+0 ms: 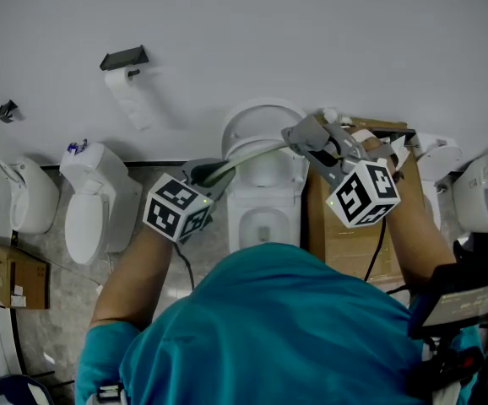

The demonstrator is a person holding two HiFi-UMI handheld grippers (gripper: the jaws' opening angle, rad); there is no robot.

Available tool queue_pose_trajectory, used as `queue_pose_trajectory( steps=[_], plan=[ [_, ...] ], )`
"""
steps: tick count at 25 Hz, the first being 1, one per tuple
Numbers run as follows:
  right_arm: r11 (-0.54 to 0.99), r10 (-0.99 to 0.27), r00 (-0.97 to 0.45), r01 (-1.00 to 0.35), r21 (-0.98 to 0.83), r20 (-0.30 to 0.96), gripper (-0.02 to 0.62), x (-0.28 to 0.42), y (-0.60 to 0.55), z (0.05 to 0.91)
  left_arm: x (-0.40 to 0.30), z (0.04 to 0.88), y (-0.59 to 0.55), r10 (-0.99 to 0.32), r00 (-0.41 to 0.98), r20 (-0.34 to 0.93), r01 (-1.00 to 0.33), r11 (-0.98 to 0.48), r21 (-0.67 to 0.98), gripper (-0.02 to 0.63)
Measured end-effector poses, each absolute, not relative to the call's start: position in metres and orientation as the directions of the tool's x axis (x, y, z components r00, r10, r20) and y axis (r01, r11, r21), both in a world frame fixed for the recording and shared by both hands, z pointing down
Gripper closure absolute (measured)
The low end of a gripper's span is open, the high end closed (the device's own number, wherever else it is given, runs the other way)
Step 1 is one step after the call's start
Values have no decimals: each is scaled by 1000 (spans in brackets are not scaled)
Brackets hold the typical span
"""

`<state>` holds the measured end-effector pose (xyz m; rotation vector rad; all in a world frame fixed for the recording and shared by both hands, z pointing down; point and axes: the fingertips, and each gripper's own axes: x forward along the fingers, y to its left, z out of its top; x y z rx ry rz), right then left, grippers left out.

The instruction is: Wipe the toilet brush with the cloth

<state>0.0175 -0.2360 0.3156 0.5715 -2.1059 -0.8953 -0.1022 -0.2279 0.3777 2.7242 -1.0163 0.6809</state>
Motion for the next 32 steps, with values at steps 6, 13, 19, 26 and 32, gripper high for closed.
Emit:
queue_pose_trajectory(
  steps=[6, 13, 19, 26, 32],
  plan=[
    [631, -610, -707, -159, 759, 359, 558, -20, -210, 321, -96, 378, -232, -527, 739, 420, -652, -717, 246, 548],
    [600, -611, -735, -189, 777, 293, 558, -51, -204, 339, -85, 374, -237, -474, 814, 335, -581, -659, 478, 547],
    [594, -607, -749, -203, 779, 268, 558, -64, -204, 343, -77, 368, -234, -430, 860, 275, -503, -627, 594, 547],
    [601, -606, -737, -179, 779, 299, 558, -70, -208, 351, -73, 369, -230, -417, 864, 281, -497, -621, 607, 548],
    [584, -633, -713, -185, 791, 301, 558, -65, -213, 354, -70, 373, -224, -396, 875, 280, -477, -599, 644, 548]
  ],
)
